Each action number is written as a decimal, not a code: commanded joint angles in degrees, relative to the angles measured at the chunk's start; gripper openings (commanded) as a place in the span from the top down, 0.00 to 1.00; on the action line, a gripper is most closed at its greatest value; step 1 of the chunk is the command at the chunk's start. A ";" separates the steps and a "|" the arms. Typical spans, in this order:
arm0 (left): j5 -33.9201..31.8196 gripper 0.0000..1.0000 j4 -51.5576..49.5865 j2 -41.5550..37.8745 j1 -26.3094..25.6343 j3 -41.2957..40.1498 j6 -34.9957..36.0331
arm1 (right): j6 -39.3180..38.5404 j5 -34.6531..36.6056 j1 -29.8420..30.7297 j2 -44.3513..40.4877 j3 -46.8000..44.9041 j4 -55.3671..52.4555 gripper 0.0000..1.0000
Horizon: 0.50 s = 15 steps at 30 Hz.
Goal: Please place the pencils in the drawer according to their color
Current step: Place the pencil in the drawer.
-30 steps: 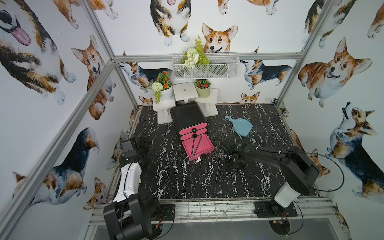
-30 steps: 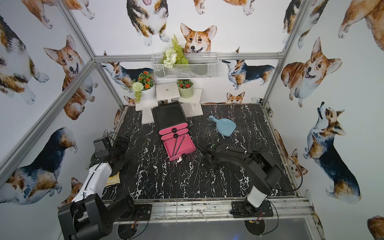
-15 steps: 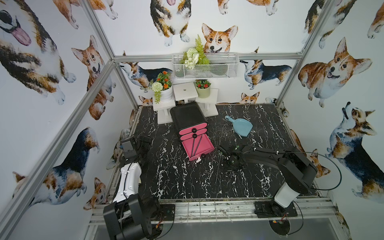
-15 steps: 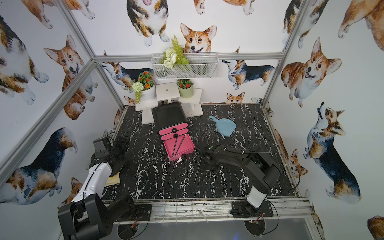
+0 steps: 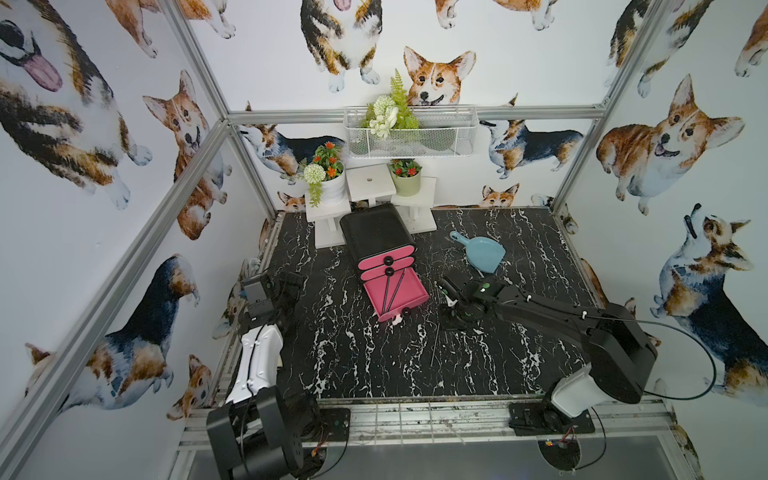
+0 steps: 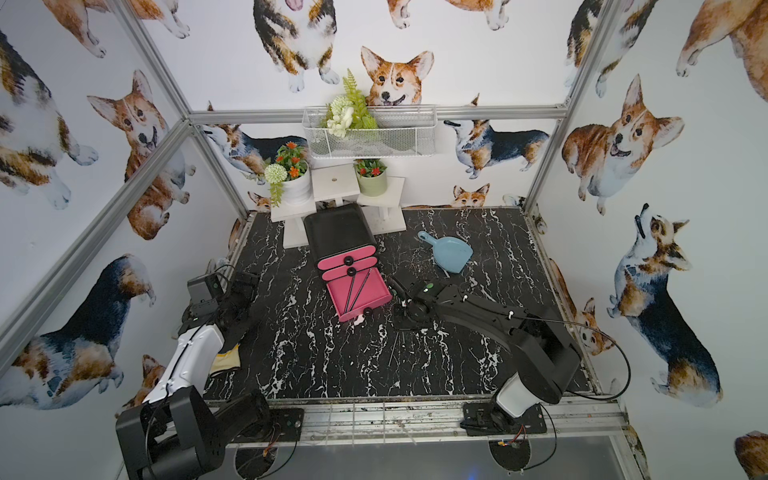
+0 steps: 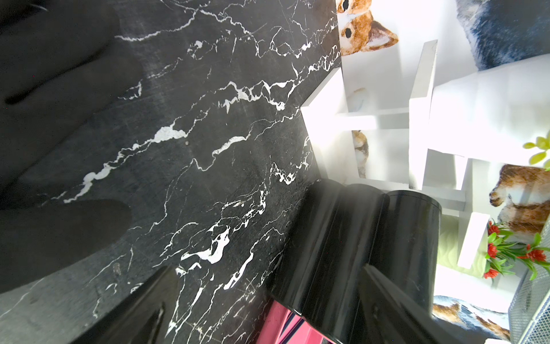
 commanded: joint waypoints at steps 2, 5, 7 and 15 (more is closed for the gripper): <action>0.26 0.00 0.44 -0.20 0.06 -0.26 0.24 | 1.53 -9.55 0.01 1.15 3.07 4.43 1.00; 0.26 0.00 0.43 -0.29 0.06 -0.28 0.32 | 1.73 -12.79 0.01 3.81 4.77 5.96 1.00; 0.26 0.00 0.37 -0.29 0.06 -0.35 0.43 | 1.79 -14.52 0.01 6.09 6.19 7.02 1.00; 0.17 0.00 0.61 0.05 0.06 -0.88 0.74 | 2.23 -18.47 -0.25 13.66 12.58 8.87 1.00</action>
